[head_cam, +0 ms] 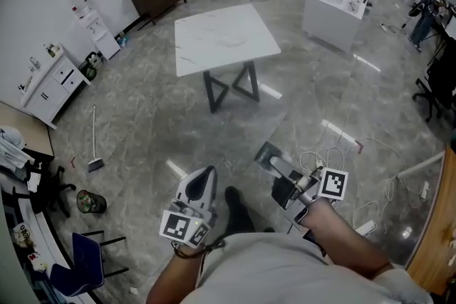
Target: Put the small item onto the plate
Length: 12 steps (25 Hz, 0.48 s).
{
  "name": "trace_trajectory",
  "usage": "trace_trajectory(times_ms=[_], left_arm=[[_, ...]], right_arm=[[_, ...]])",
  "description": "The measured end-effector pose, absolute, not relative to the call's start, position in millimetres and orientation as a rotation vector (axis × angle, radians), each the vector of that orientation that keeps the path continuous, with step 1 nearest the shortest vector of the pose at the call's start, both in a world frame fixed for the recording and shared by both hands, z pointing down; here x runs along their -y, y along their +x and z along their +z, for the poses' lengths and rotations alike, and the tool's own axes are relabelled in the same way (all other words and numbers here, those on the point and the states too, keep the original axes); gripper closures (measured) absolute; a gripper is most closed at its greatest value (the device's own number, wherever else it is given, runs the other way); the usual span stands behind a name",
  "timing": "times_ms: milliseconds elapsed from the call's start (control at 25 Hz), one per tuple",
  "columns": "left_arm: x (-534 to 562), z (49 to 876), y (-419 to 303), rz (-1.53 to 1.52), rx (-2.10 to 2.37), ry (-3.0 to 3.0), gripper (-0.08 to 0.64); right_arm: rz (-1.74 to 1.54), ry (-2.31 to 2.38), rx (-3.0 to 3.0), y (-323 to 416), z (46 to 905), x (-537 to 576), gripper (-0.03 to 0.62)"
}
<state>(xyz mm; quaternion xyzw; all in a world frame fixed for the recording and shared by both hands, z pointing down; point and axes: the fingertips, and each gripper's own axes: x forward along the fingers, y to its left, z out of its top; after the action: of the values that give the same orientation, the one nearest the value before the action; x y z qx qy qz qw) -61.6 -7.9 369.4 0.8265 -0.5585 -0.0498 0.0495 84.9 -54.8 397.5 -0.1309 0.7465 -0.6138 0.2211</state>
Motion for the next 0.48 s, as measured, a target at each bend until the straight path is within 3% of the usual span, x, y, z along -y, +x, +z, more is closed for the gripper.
trace_trajectory(times_ms=[480], left_arm=[[227,354,-161,-0.142,1.539,2.634,0.555]], right_arm=[[-1.644,-0.431,-2.037,-28,387,258,0.5]])
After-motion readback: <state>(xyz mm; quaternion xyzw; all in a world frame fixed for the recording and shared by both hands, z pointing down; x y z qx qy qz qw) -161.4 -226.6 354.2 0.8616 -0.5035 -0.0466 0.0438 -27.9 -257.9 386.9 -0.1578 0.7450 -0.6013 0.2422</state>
